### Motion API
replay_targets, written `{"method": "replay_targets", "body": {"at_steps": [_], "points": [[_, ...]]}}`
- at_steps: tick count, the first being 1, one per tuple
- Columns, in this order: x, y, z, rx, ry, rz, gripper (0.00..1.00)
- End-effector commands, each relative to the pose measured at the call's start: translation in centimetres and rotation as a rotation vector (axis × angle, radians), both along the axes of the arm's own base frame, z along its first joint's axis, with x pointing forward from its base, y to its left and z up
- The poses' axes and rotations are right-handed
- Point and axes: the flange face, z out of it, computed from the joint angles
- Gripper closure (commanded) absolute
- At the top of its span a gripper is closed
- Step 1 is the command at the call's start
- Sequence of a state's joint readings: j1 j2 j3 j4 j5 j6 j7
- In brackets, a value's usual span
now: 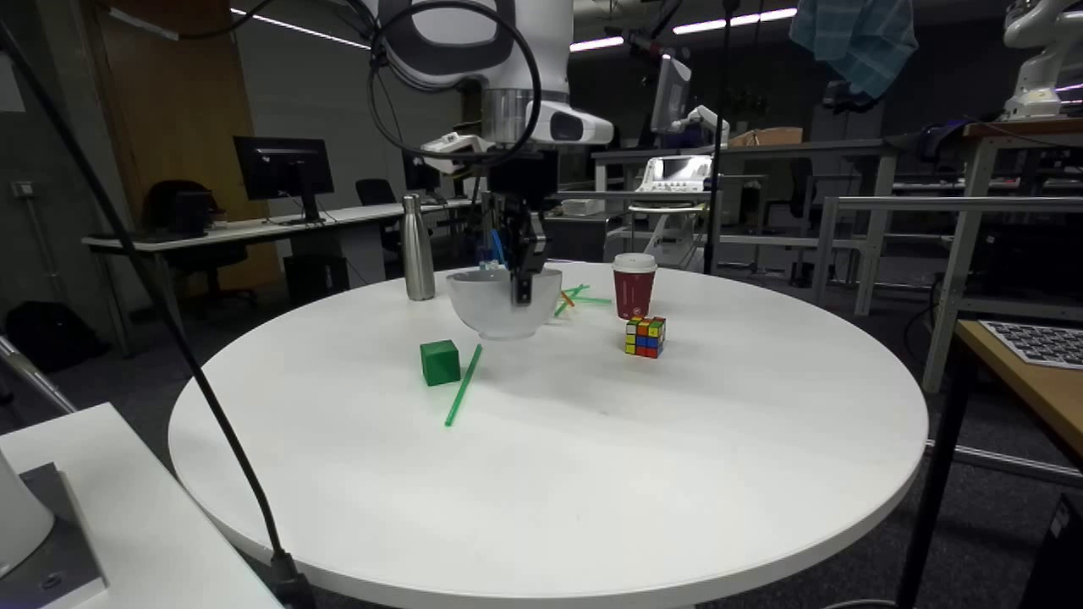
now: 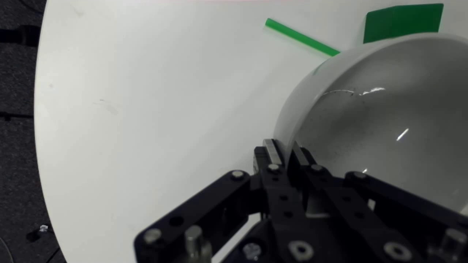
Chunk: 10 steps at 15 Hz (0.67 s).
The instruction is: Move the bowl to the right
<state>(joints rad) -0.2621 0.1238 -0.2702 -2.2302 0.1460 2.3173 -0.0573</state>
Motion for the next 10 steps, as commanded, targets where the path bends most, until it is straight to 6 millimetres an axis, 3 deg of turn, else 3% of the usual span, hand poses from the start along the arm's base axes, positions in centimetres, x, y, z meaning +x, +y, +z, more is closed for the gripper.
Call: {"method": "replay_targets", "body": {"at_steps": [1,10], "points": [[0.0,0.1,-0.4,0.014,-0.025,-0.026,0.98],[-0.5,-0.4,-4.4,0.059,0.008,-0.056,0.98]]}}
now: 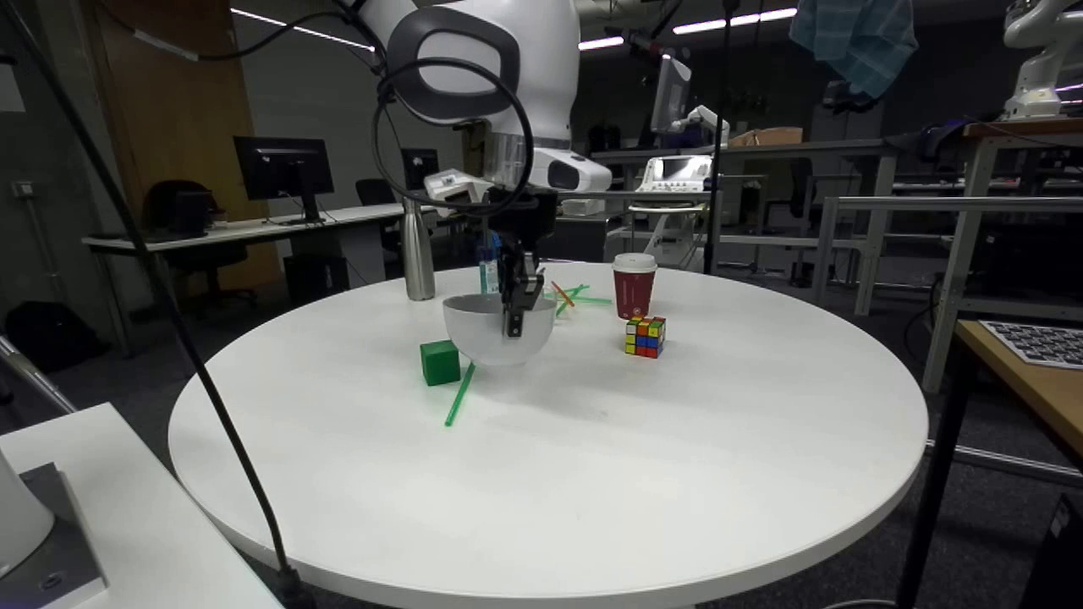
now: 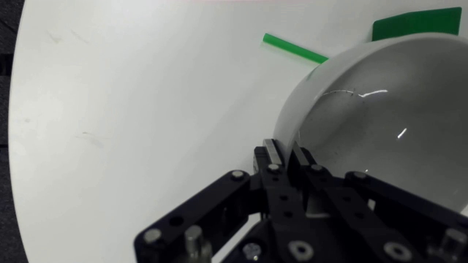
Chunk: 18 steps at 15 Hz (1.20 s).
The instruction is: Move the bowl to the right
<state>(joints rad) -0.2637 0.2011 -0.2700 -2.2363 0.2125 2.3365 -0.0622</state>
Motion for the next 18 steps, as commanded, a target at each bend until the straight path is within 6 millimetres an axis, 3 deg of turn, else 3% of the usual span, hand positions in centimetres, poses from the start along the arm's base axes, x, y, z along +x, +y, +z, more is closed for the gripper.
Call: {"method": "replay_targets", "body": {"at_steps": [1,9,17,18], "points": [[-0.3,-0.5,-0.8,0.011,-0.029,-0.014,0.98],[-0.7,-0.6,-4.1,0.047,-0.013,-0.028,0.98],[-0.9,-0.6,-5.0,0.064,-0.006,-0.030,0.98],[-0.8,-0.6,-5.0,0.065,-0.005,-0.031,0.84]]}}
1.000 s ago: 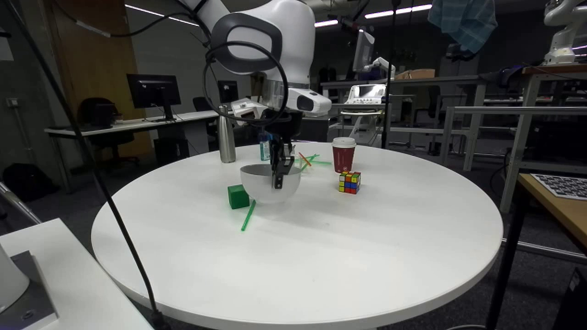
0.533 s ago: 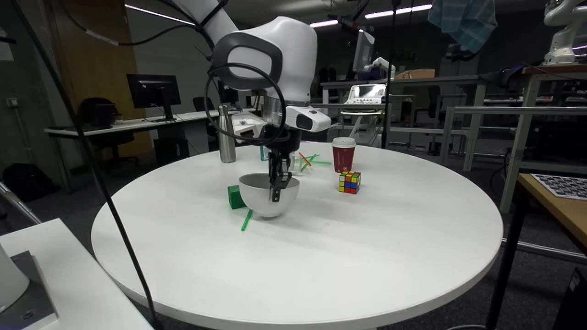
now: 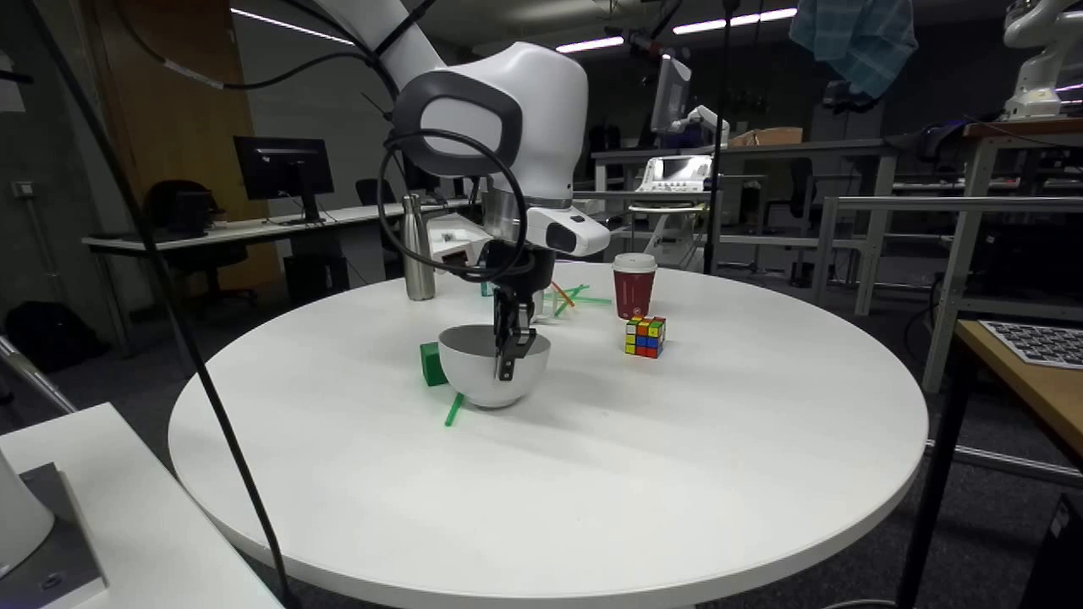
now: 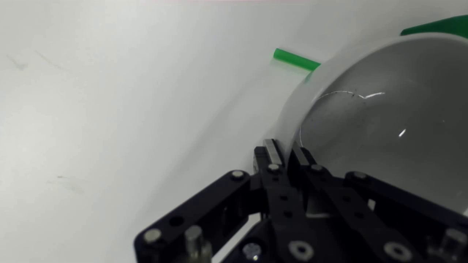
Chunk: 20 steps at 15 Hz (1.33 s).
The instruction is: Move the bowl to the right
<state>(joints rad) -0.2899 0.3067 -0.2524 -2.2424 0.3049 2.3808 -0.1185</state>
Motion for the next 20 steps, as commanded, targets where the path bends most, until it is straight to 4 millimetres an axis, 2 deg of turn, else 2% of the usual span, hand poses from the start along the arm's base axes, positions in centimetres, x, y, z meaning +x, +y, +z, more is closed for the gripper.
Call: {"method": "replay_targets", "body": {"at_steps": [1,9,10,13,15,18,20], "points": [[0.0,-0.2,0.4,0.010,-0.037,-0.001,0.65],[0.1,0.2,0.3,0.024,-0.044,-0.010,0.05],[0.1,0.2,0.3,0.024,-0.045,-0.009,0.01],[0.2,0.7,2.0,0.015,-0.079,0.004,0.00],[0.3,1.3,3.9,-0.002,-0.113,0.024,0.00],[0.2,2.1,8.4,-0.043,-0.189,0.052,0.00],[-0.3,2.7,12.1,-0.073,-0.244,0.066,0.00]]}}
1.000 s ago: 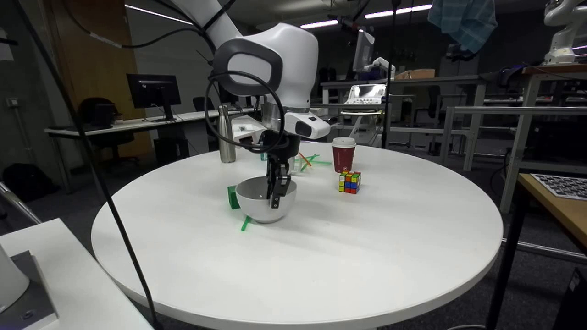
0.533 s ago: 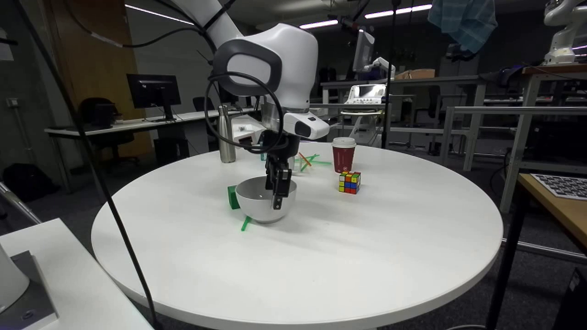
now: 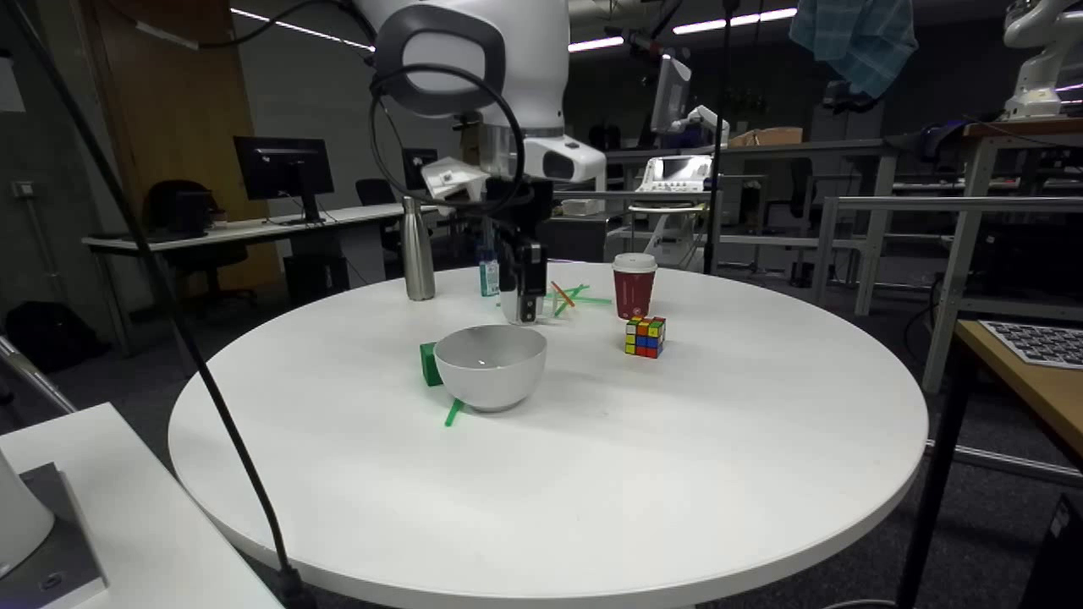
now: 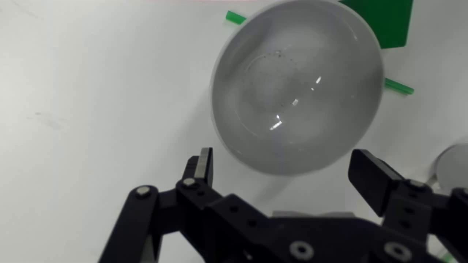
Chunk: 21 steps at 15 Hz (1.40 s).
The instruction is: Move the bowl to the right
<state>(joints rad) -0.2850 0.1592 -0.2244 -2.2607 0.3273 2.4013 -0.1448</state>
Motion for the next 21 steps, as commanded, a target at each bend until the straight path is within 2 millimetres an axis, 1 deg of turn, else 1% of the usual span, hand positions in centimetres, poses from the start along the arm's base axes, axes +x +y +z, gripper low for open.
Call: {"method": "replay_targets", "body": {"at_steps": [1,4,6,8,10,12,15,18,21], "points": [[-2.0,1.6,6.9,-0.059,-0.121,0.033,0.00],[-3.0,3.0,12.5,-0.110,-0.200,0.057,0.00],[-3.7,4.1,15.7,-0.138,-0.249,0.068,0.00],[-4.0,5.6,18.2,-0.156,-0.286,0.078,0.00],[-4.2,7.1,20.1,-0.164,-0.317,0.090,0.00],[-4.2,8.6,21.2,-0.169,-0.338,0.106,0.00],[-4.0,10.4,21.9,-0.170,-0.354,0.129,0.00],[-3.8,11.1,22.0,-0.170,-0.359,0.146,0.00],[-3.8,11.1,21.8,-0.168,-0.357,0.149,0.00]]}}
